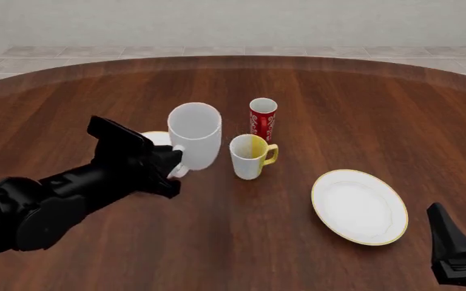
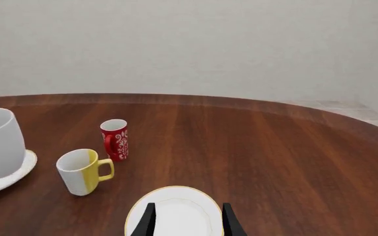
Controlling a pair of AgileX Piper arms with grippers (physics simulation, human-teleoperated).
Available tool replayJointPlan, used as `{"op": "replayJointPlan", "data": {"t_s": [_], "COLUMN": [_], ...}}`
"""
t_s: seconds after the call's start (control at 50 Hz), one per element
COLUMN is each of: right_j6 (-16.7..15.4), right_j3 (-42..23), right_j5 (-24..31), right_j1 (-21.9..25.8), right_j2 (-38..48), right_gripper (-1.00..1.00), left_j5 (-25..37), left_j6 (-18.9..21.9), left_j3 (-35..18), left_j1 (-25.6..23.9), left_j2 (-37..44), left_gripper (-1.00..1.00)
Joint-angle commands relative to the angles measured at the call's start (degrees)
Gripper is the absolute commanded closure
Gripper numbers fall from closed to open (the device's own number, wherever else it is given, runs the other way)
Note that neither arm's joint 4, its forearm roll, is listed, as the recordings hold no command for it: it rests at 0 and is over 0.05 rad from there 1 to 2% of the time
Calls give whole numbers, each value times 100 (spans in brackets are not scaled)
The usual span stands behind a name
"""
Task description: Put the white mug on the left plate.
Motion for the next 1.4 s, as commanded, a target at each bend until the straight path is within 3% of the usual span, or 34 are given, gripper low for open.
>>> {"op": "replayJointPlan", "data": {"t_s": [0.02,0.7,0.88,1.4], "right_j6": [5,10,12,9], "right_j3": [7,-20,-18,0], "right_j5": [-4,12,-13,30], "right_j1": [4,15,12,18], "right_j2": [4,4,30,-31], "right_gripper": [-100,-100,-100,-100], "left_j5": [51,66,-4,-220], "left_j6": [30,-308,-513,-605], "left_j3": [-69,70,101,145], "left_j1": [350,1395,1474,1720], "left_j2": [-71,-147,-61,203], "left_gripper": [100,100,100,100]}}
